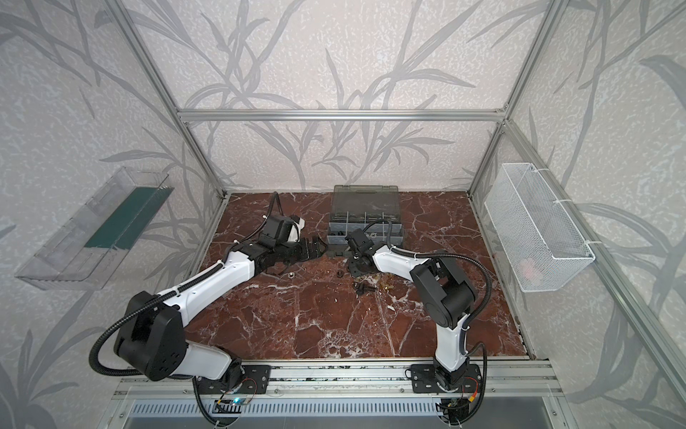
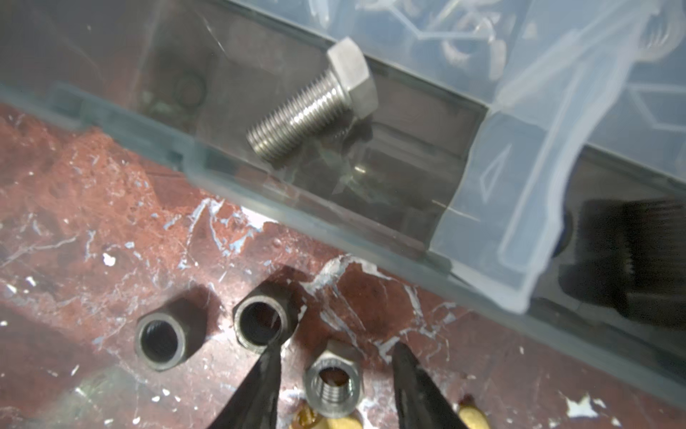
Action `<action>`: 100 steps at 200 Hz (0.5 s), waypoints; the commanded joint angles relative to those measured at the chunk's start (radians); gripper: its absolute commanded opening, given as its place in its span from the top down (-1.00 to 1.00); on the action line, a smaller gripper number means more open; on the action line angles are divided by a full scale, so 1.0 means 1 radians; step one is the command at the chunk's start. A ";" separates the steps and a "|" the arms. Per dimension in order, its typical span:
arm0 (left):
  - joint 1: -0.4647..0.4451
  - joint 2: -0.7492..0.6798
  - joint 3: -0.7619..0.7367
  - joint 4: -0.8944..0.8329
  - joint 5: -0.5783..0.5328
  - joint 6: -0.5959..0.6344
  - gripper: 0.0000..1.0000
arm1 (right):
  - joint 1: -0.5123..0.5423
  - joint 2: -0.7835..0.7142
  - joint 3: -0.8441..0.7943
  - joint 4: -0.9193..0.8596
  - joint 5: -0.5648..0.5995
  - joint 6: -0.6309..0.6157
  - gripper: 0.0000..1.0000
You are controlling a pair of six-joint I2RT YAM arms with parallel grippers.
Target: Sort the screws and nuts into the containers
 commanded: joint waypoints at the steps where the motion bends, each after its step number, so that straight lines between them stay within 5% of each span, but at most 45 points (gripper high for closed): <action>1: 0.008 -0.038 -0.030 0.059 0.046 -0.033 -0.99 | 0.008 0.033 0.006 -0.032 0.022 -0.011 0.07; 100: 0.008 -0.040 -0.052 0.093 0.064 -0.063 -0.99 | 0.008 0.001 -0.021 -0.024 0.007 -0.016 0.15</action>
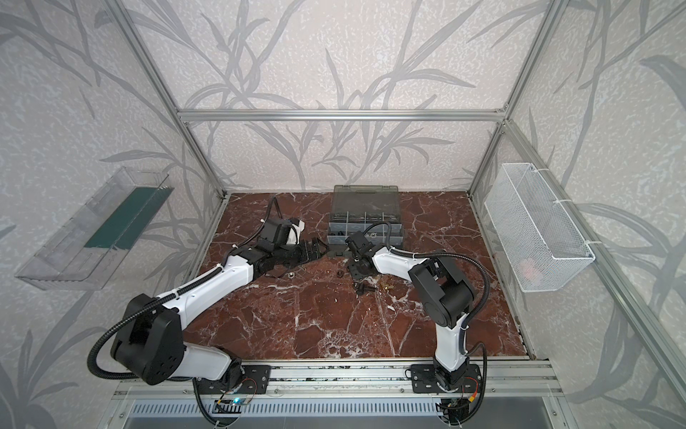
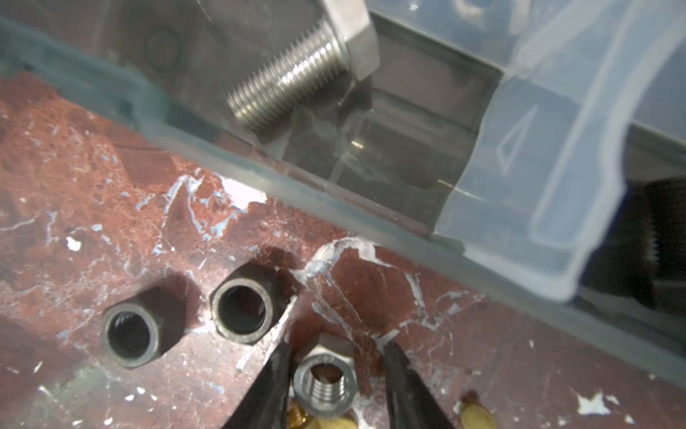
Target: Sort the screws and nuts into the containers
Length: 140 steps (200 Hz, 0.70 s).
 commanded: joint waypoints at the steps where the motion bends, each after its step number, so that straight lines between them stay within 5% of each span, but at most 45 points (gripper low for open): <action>1: 0.003 -0.026 -0.008 0.025 0.015 -0.017 -0.99 | 0.004 -0.002 0.000 -0.022 0.000 -0.009 0.15; 140: 0.003 -0.054 -0.030 0.019 0.005 -0.021 -0.99 | 0.019 0.038 0.003 -0.016 -0.014 0.003 0.40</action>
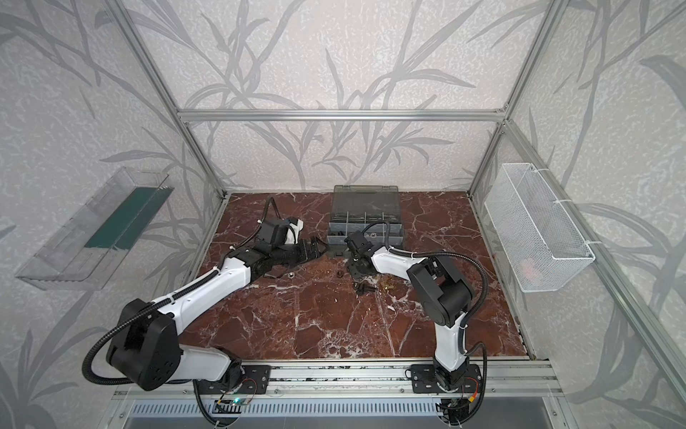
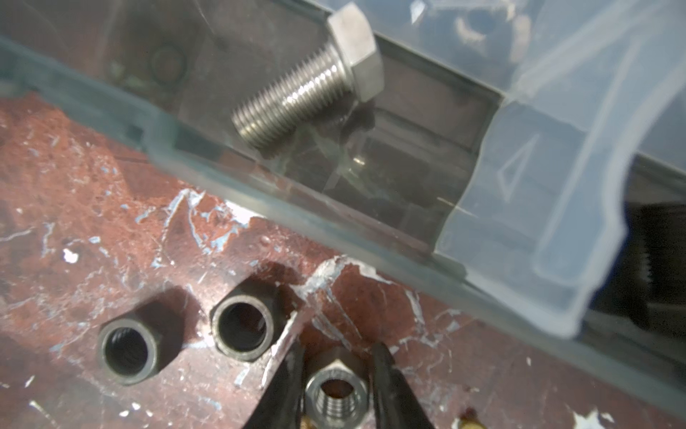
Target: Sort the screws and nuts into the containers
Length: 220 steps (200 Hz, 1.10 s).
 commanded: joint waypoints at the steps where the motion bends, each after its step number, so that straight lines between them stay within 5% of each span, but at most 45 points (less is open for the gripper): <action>1: 0.003 -0.023 -0.016 0.008 -0.004 -0.005 -0.99 | 0.013 0.022 -0.009 -0.029 -0.014 0.009 0.40; 78: 0.003 -0.041 -0.017 0.005 -0.010 -0.007 -0.99 | 0.014 -0.020 -0.013 -0.049 -0.009 0.017 0.67; 220: -0.005 -0.038 0.045 0.029 0.019 0.010 -0.99 | -0.089 -0.142 0.205 -0.159 -0.028 -0.024 0.67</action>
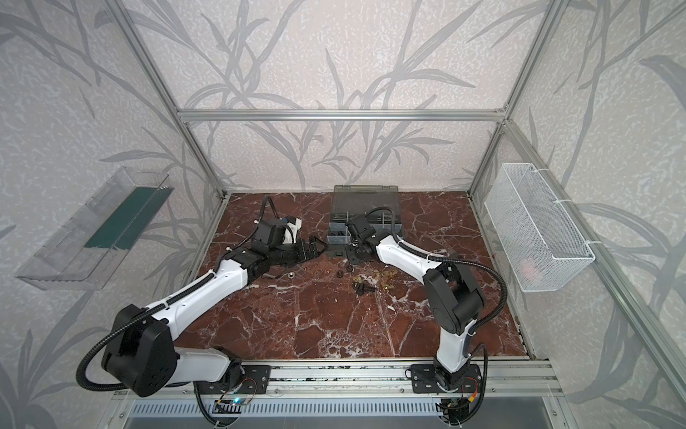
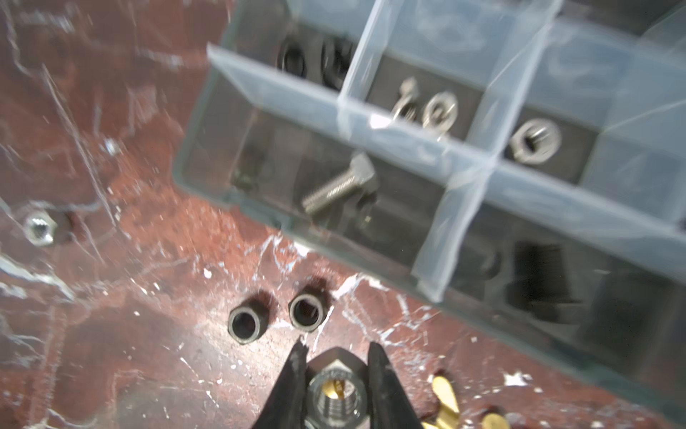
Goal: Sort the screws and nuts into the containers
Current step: 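Lift the silver hex nut with the right gripper over a box compartment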
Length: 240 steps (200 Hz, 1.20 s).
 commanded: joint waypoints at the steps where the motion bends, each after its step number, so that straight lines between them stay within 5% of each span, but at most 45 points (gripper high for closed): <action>1: -0.006 -0.001 0.051 0.030 0.015 0.009 -0.99 | -0.039 -0.034 0.045 -0.020 0.010 -0.023 0.67; 104: -0.043 0.131 0.163 0.041 0.032 0.033 -0.99 | -0.229 0.198 0.297 -0.066 -0.004 -0.008 0.67; 172: -0.045 0.148 0.171 0.016 0.023 0.060 -0.99 | -0.239 0.293 0.341 -0.077 -0.034 -0.006 0.59; 240: -0.043 0.137 0.166 -0.016 0.010 0.079 -0.99 | -0.239 0.333 0.371 -0.091 -0.043 -0.005 0.31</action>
